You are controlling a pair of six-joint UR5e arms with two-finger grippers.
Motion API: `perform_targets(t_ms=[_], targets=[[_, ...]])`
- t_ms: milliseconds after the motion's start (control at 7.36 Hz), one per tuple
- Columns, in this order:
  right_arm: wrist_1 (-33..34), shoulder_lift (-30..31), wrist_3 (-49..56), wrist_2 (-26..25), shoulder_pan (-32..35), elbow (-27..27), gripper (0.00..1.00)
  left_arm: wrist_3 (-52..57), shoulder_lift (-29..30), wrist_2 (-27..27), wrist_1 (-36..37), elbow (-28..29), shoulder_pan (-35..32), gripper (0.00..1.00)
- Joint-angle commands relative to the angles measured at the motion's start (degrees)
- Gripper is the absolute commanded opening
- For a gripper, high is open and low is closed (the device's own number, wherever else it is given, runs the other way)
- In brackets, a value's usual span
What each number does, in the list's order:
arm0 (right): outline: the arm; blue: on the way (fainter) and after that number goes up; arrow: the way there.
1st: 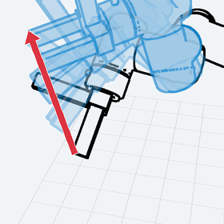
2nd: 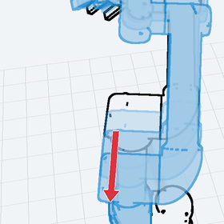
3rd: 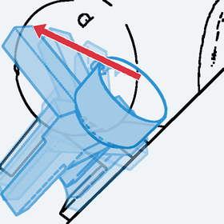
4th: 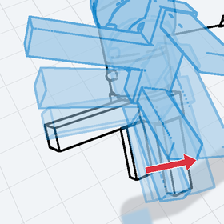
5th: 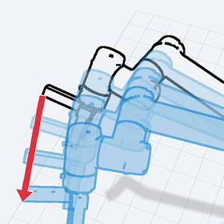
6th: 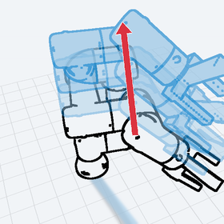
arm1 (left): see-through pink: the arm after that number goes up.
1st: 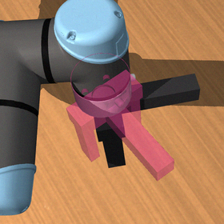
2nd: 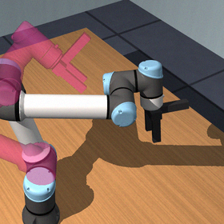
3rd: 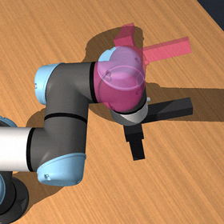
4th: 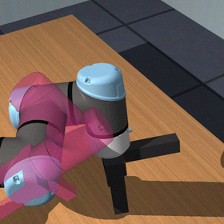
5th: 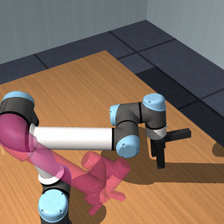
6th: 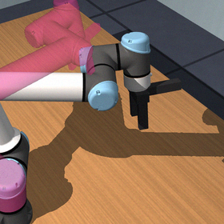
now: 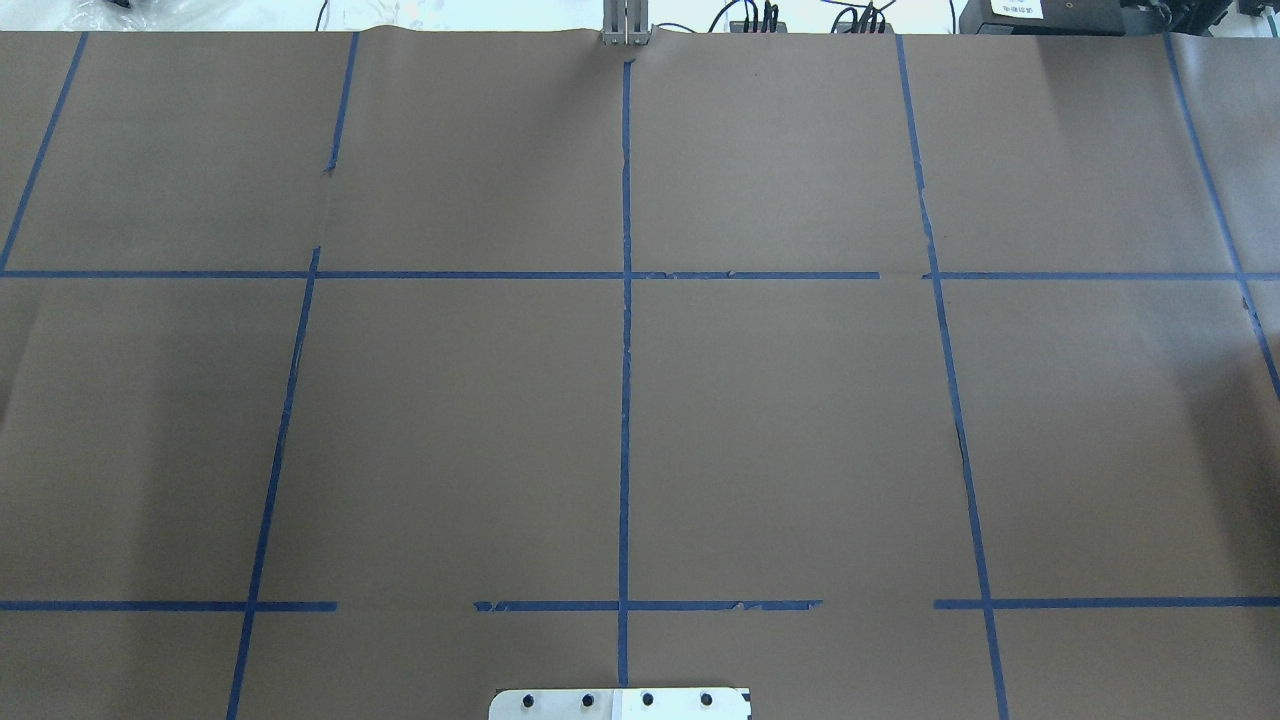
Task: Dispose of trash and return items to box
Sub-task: 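Lower the green bowl into the clear bin and open the left gripper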
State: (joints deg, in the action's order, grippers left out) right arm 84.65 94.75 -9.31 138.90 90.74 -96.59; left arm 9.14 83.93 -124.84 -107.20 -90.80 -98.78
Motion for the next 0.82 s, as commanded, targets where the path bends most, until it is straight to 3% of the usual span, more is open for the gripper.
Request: perform_targets(t_ms=[0, 136, 408, 679], targets=[[0.0, 0.0, 0.3, -0.1, -0.2, 0.0, 1.0, -6.6, 2.4, -1.7, 10.5, -7.9, 0.3, 1.0], [0.0, 0.0, 0.3, -0.1, -0.2, 0.1, 1.0, -8.9, 4.4, -4.2, 15.2, -8.3, 1.2, 1.0], [0.0, 0.0, 0.3, -0.1, -0.4, 0.0, 1.0, -13.9, 4.3, -4.9, 14.6, -8.6, 7.3, 1.0], [0.0, -0.1, 0.4, -0.1, -0.6, 0.2, 1.0, -14.0, 4.3, -5.0, 13.6, -8.1, 8.6, 1.0]])
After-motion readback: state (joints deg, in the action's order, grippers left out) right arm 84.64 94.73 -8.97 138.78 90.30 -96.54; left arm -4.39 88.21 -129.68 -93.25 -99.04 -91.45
